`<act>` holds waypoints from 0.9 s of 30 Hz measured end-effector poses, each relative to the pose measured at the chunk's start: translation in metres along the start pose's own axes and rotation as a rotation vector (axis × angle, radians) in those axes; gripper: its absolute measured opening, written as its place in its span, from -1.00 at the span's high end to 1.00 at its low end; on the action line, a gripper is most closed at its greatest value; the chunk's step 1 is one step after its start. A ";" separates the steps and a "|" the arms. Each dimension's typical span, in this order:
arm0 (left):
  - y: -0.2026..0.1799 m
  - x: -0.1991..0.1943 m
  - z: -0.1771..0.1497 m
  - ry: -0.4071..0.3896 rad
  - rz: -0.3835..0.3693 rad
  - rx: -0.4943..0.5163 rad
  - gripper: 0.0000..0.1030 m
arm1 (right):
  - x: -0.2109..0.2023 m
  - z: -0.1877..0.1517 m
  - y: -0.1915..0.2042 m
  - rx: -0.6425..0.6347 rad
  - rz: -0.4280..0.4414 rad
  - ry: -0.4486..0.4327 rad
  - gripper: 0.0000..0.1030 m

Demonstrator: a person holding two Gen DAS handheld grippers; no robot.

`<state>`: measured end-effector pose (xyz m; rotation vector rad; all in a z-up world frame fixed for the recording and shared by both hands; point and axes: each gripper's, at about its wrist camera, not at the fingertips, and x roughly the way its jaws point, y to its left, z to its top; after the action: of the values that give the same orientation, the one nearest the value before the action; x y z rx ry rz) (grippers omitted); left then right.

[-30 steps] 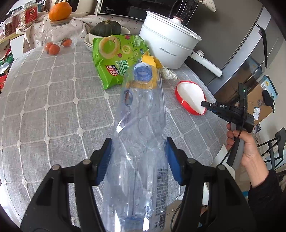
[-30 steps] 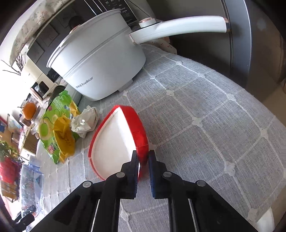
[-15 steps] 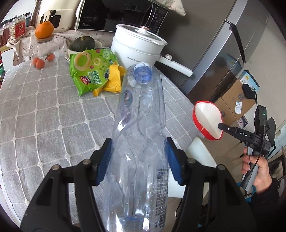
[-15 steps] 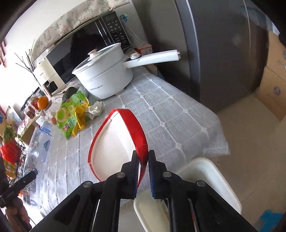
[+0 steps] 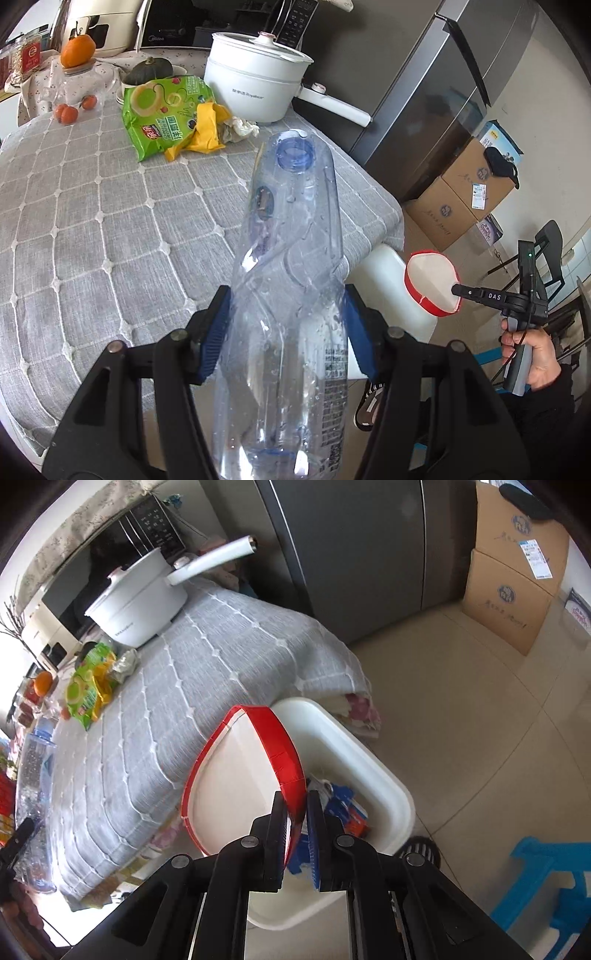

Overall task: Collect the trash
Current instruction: 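Carry the bottle and tray over the bin and open both grippers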

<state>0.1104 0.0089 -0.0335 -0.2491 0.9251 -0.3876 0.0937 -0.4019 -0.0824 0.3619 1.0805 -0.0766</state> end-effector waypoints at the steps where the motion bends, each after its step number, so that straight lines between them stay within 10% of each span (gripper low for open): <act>1: -0.002 0.003 -0.002 0.008 -0.004 0.005 -0.18 | 0.003 -0.002 -0.004 0.005 -0.005 0.015 0.79; 7: -0.019 0.018 -0.005 0.049 -0.035 0.028 -0.18 | 0.019 -0.006 -0.020 0.024 -0.002 0.068 0.74; 12: -0.048 0.037 -0.006 0.100 -0.076 0.068 -0.18 | 0.010 -0.003 -0.022 0.047 0.064 0.073 -0.13; 27: -0.146 0.127 -0.025 0.300 -0.191 0.245 -0.19 | -0.017 -0.003 -0.043 0.017 -0.026 -0.003 -0.31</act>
<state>0.1274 -0.1782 -0.0857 -0.0542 1.1401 -0.7234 0.0729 -0.4437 -0.0798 0.3629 1.0822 -0.1096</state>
